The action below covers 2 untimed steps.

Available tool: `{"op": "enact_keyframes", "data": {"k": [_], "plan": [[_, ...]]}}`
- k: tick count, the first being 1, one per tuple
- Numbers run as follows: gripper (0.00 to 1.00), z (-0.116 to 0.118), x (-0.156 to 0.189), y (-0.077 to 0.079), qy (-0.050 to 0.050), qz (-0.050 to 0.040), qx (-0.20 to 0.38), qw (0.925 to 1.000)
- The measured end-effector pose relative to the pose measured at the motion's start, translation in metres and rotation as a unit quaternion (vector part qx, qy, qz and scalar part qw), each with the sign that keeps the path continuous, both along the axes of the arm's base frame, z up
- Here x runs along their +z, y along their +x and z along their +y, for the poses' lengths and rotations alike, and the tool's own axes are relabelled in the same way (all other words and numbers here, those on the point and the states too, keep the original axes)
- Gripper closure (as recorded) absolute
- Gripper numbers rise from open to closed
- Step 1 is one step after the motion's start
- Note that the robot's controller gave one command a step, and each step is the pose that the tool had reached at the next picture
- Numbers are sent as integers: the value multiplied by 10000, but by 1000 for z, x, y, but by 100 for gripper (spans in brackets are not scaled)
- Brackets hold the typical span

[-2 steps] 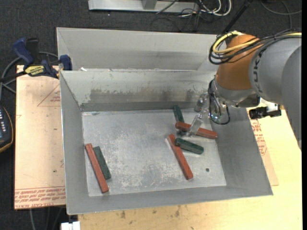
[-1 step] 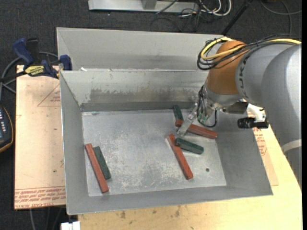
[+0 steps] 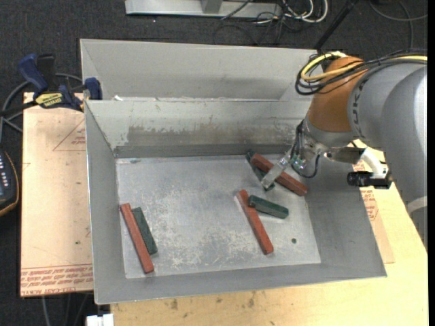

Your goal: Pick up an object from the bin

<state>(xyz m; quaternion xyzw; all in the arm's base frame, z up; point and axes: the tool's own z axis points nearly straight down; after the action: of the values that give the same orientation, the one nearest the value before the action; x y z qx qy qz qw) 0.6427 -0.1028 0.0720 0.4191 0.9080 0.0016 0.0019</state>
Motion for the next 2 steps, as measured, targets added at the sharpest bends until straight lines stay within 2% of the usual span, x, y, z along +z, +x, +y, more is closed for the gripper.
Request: {"op": "enact_keyframes", "data": {"k": [1,2], "plan": [[100,0,3,1,-8,-1,10,10000],[100,0,35,3,-9,-7,27,10000]]}}
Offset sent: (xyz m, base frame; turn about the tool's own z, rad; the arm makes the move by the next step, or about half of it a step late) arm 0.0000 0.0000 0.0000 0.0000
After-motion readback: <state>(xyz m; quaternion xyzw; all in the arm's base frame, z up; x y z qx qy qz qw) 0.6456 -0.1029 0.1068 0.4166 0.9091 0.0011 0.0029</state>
